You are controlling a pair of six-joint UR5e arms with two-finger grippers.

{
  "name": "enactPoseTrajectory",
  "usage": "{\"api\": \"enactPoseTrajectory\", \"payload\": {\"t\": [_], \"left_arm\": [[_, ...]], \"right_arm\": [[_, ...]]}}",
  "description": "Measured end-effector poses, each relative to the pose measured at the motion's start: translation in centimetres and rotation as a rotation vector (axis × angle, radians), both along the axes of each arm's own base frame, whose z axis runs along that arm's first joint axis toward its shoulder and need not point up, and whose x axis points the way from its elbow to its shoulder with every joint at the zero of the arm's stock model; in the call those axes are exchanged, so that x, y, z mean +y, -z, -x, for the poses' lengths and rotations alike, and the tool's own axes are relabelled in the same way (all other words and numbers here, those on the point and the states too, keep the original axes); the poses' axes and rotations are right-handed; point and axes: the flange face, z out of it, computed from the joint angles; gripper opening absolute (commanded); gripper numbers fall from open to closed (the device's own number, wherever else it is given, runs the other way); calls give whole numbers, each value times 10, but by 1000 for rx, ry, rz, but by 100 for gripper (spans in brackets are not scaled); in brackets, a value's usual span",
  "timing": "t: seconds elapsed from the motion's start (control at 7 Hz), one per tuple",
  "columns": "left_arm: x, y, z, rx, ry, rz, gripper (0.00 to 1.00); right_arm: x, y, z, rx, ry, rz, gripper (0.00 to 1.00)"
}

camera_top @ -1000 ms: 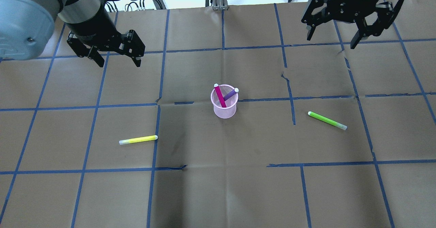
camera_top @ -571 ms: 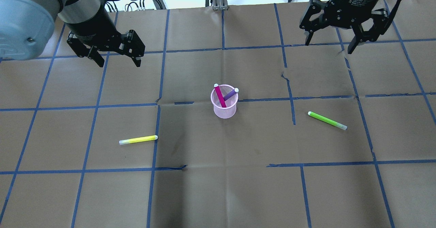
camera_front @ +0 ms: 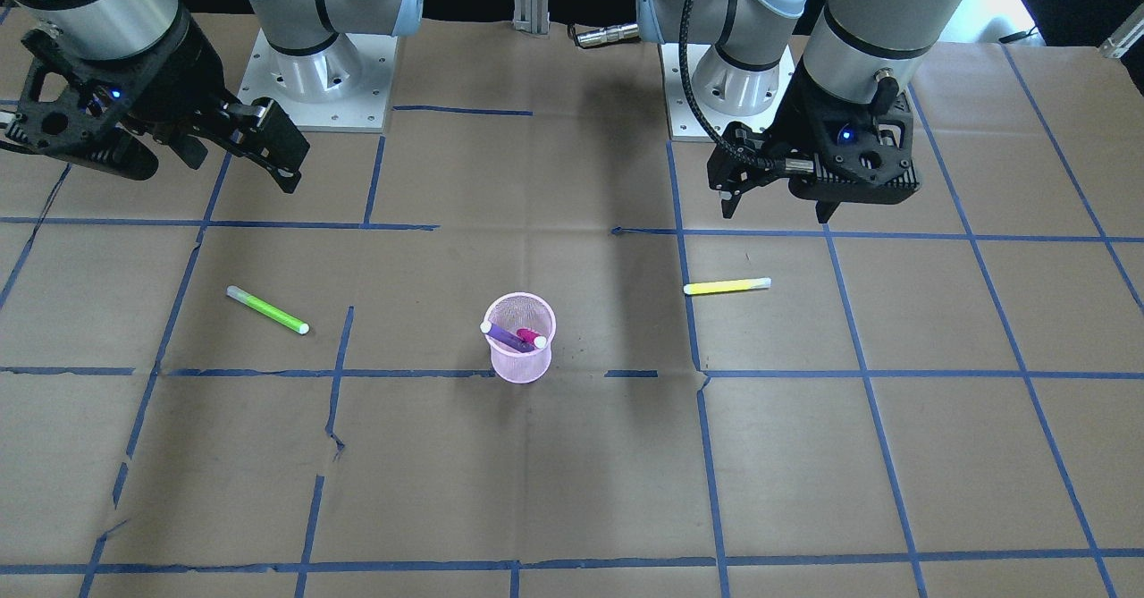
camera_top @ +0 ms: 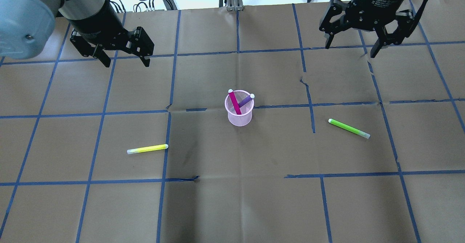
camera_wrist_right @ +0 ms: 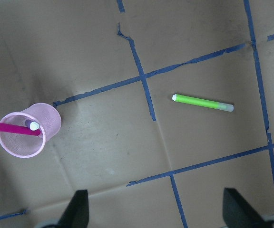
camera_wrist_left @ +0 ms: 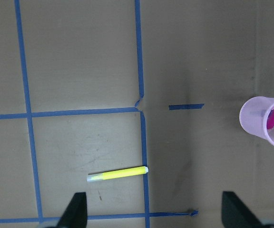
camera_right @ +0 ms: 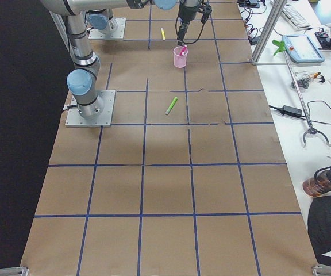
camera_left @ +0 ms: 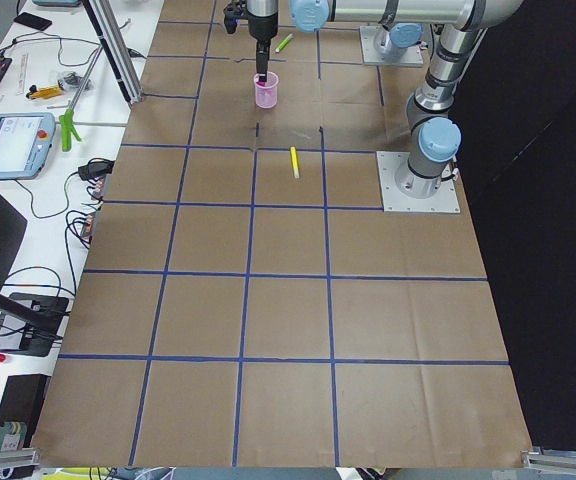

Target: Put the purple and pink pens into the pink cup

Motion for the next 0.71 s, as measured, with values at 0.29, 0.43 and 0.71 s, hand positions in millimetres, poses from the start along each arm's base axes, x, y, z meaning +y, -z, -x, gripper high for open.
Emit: {"api": "enactPoseTrajectory", "payload": {"t": [0.29,0.43,0.71], "left_arm": [[-1,1,0,0,1,-1,98],[-1,3,0,0,1,-6,98],[-1,7,1,-1,3,-13,98]], "right_arm": [[0,0,0,0,0,0,99],[0,0,0,0,0,1,100],[-1,0,0,0,0,2,100]]}}
